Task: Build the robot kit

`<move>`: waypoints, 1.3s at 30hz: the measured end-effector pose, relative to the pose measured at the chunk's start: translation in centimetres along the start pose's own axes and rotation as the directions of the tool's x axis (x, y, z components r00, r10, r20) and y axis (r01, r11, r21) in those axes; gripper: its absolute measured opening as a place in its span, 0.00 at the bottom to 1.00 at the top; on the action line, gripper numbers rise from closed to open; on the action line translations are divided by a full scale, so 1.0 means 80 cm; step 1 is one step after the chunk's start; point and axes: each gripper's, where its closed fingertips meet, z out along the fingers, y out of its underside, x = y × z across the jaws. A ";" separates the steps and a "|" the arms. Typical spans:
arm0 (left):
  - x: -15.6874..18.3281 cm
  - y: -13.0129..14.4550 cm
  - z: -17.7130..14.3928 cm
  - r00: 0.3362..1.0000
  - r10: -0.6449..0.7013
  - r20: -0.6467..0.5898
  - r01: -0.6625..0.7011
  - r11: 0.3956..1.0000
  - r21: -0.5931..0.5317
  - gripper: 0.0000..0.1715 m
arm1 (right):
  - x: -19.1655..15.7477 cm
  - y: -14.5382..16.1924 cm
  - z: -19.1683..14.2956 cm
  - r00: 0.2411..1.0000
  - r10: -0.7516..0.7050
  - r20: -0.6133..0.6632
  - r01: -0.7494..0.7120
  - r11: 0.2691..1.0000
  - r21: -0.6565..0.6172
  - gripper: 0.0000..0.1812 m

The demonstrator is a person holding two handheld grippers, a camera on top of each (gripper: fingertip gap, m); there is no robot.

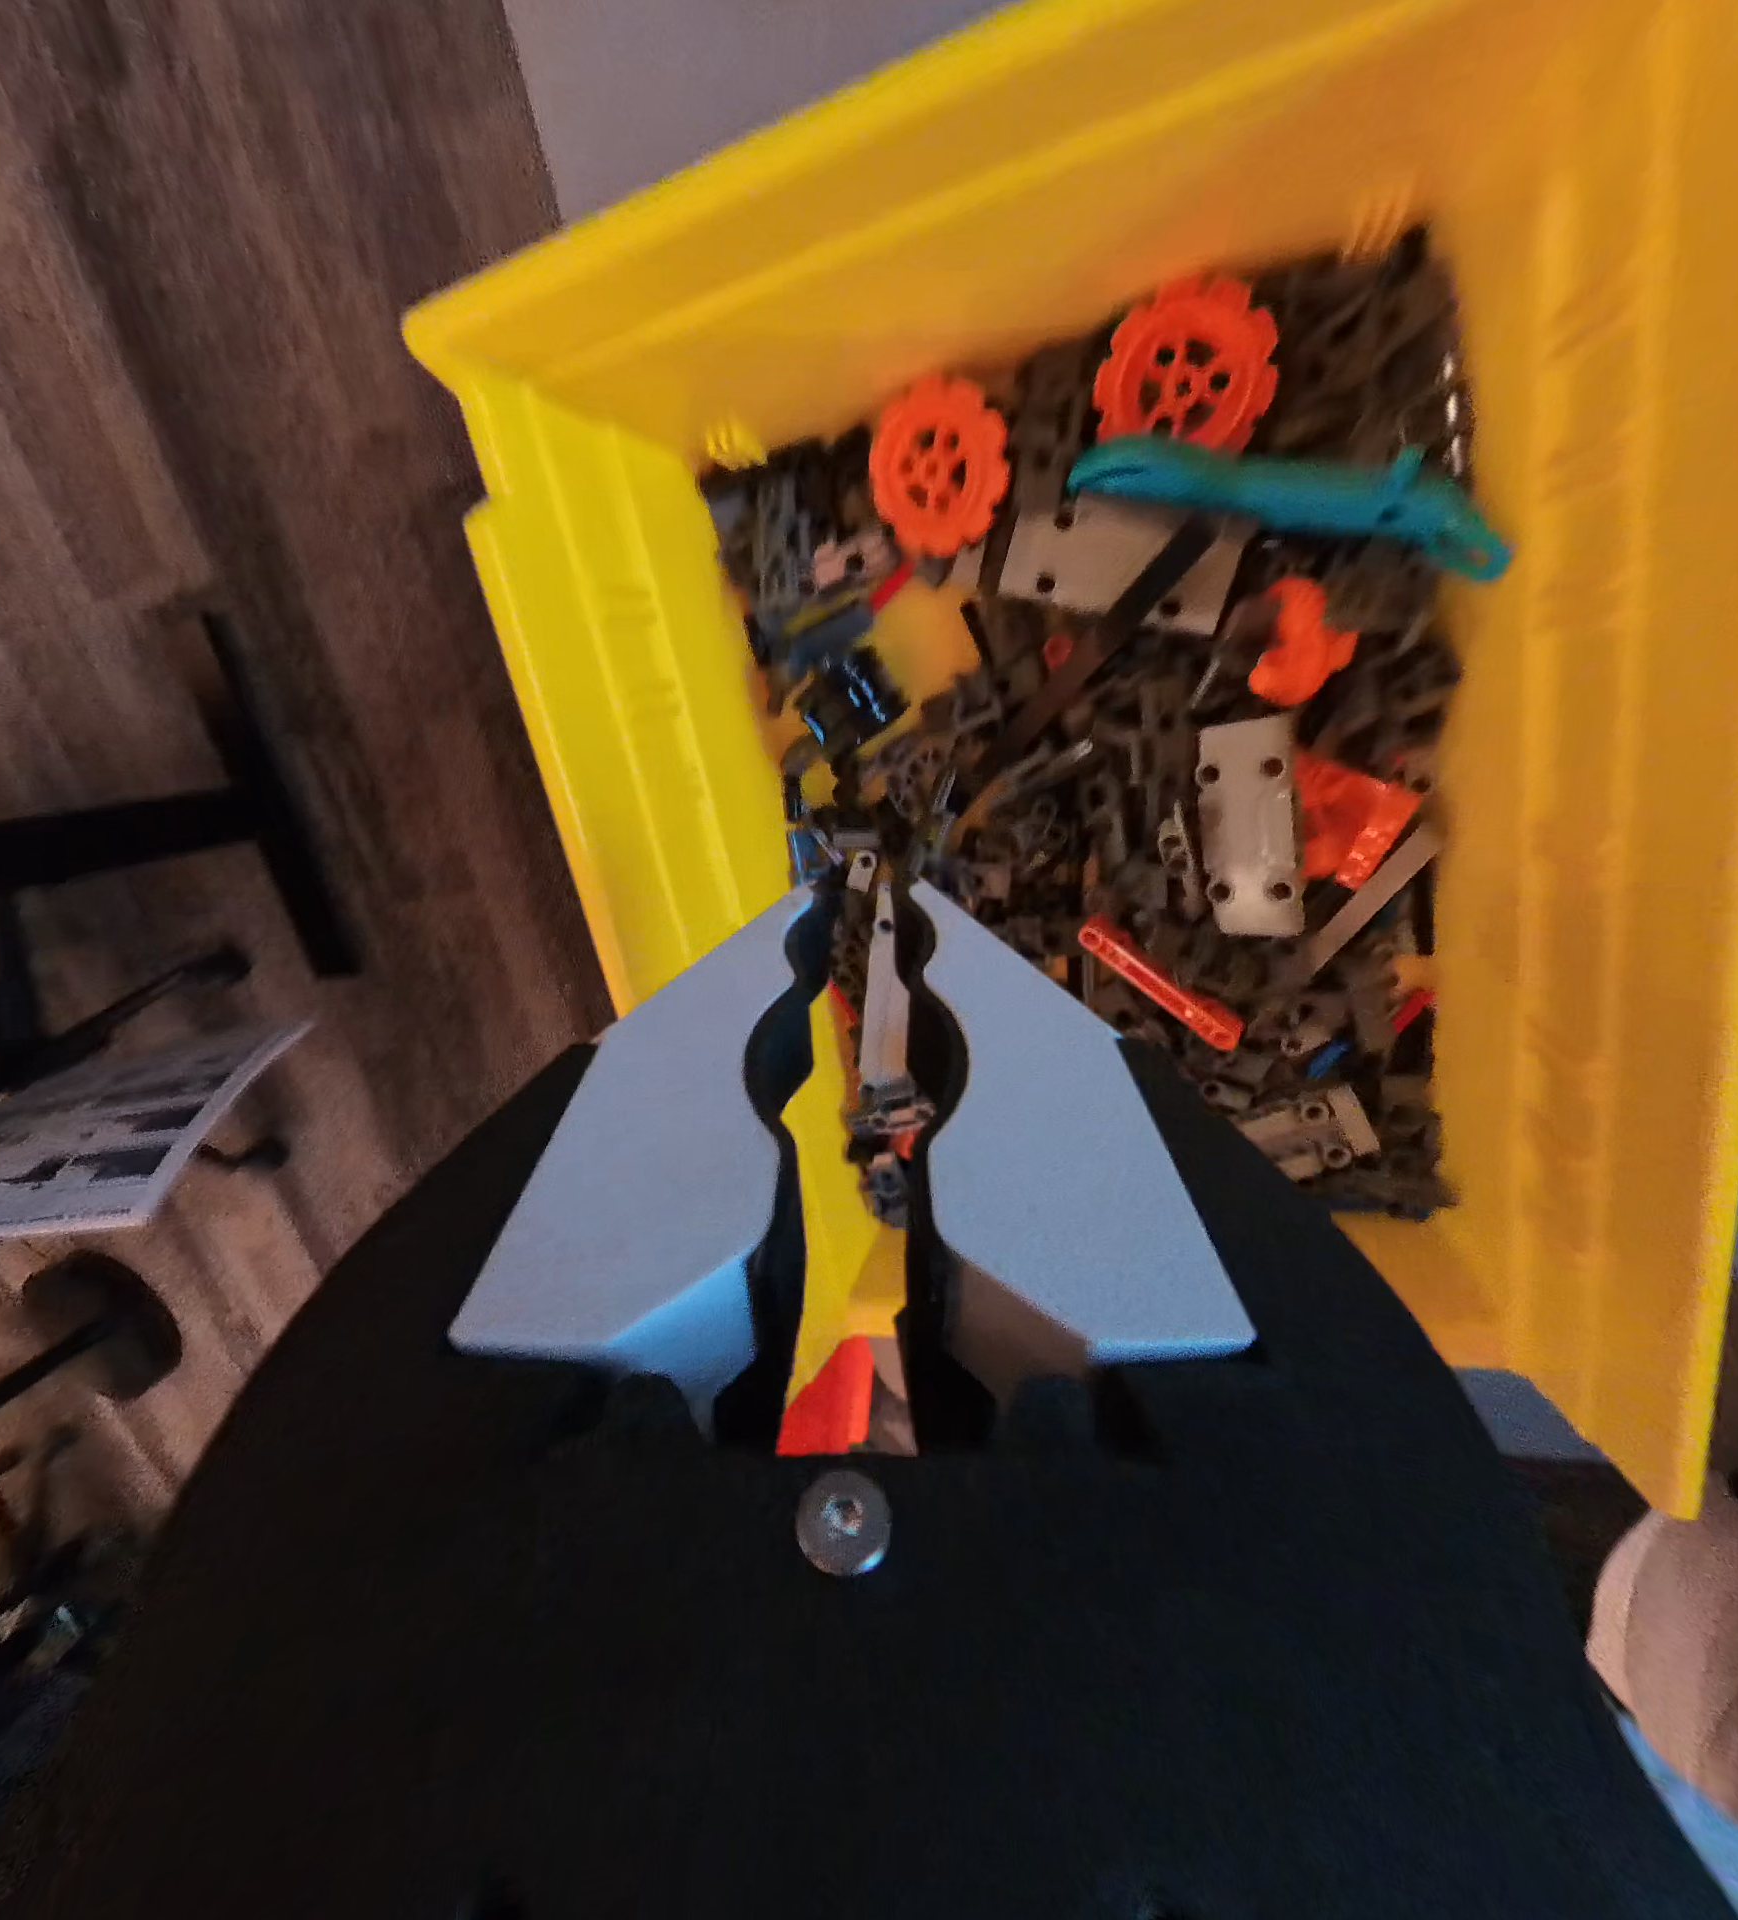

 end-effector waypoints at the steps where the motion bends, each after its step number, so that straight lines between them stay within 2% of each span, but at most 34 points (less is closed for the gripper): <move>1: -0.001 0.004 0.000 1.000 0.003 -0.002 -0.003 1.000 -0.025 0.06 | 0.001 0.002 0.002 1.000 0.001 -0.004 -0.002 1.000 -0.004 0.21; 3: -0.010 -0.007 -0.011 1.000 -0.006 0.023 0.005 1.000 0.030 0.07 | 0.001 0.006 0.005 1.000 -0.007 -0.005 0.007 1.000 -0.013 0.21; 5: -0.009 -0.030 -0.033 1.000 0.013 0.010 -0.015 0.986 0.168 0.04 | 0.004 0.009 0.006 1.000 -0.018 -0.016 0.018 1.000 -0.022 0.21; 7: -0.012 -0.051 -0.060 0.999 0.038 0.015 -0.041 0.947 0.318 0.06 | 0.008 -0.001 0.001 1.000 0.023 0.000 -0.023 1.000 -0.001 0.21; 10: -0.010 -0.074 -0.105 0.997 0.029 -0.070 0.013 0.846 0.533 0.08 | 0.030 -0.049 -0.014 0.990 0.135 0.028 -0.137 0.988 0.074 0.21; 12: -0.002 -0.075 -0.121 0.985 0.042 -0.168 0.067 0.801 0.595 0.09 | 0.046 -0.097 -0.028 0.976 0.203 0.075 -0.212 0.968 0.136 0.21; 14: 0.000 -0.058 -0.110 0.974 0.030 -0.225 0.098 0.838 0.537 0.14 | 0.058 -0.152 -0.046 0.966 0.230 0.116 -0.251 0.944 0.216 0.21; 16: 0.007 -0.026 -0.077 0.965 0.032 -0.259 0.072 0.922 0.381 0.13 | 0.064 -0.202 -0.066 0.960 0.240 0.144 -0.273 0.918 0.288 0.21; 18: 0.016 0.004 -0.045 0.959 0.070 -0.276 -0.012 0.978 0.208 0.14 | 0.058 -0.247 -0.087 0.948 0.255 0.189 -0.309 0.879 0.363 0.21; 20: 0.026 0.023 -0.021 0.950 0.094 -0.299 -0.072 0.994 0.085 0.14 | 0.037 -0.283 -0.102 0.922 0.271 0.276 -0.369 0.832 0.414 0.21; 22: 0.035 0.047 0.003 0.941 0.108 -0.322 -0.134 0.989 -0.057 0.15 | 0.009 -0.299 -0.108 0.897 0.270 0.349 -0.406 0.816 0.412 0.21; 25: 0.048 0.074 0.033 0.925 0.103 -0.366 -0.202 0.949 -0.243 0.14 | -0.019 -0.296 -0.111 0.884 0.278 0.377 -0.427 0.810 0.402 0.21; 27: 0.057 0.073 0.045 0.913 0.093 -0.396 -0.223 0.929 -0.297 0.05 | -0.030 -0.286 -0.111 0.869 0.316 0.380 -0.463 0.793 0.397 0.21; 29: 0.066 0.070 0.052 0.906 0.089 -0.413 -0.237 0.917 -0.322 0.11 | -0.035 -0.272 -0.107 0.867 0.348 0.355 -0.478 0.782 0.400 0.21; 32: 0.086 0.090 0.052 0.864 0.132 -0.486 -0.337 0.868 -0.364 0.19 | -0.045 -0.252 -0.096 0.890 0.327 0.319 -0.437 0.813 0.385 0.21; 35: 0.101 0.103 0.046 0.826 0.174 -0.536 -0.416 0.830 -0.372 0.17 | -0.043 -0.245 -0.088 0.926 0.268 0.268 -0.360 0.843 0.400 0.22; 39: 0.103 0.100 0.041 0.826 0.196 -0.528 -0.420 0.840 -0.345 0.16 | -0.043 -0.240 -0.081 0.958 0.187 0.217 -0.264 0.873 0.411 0.22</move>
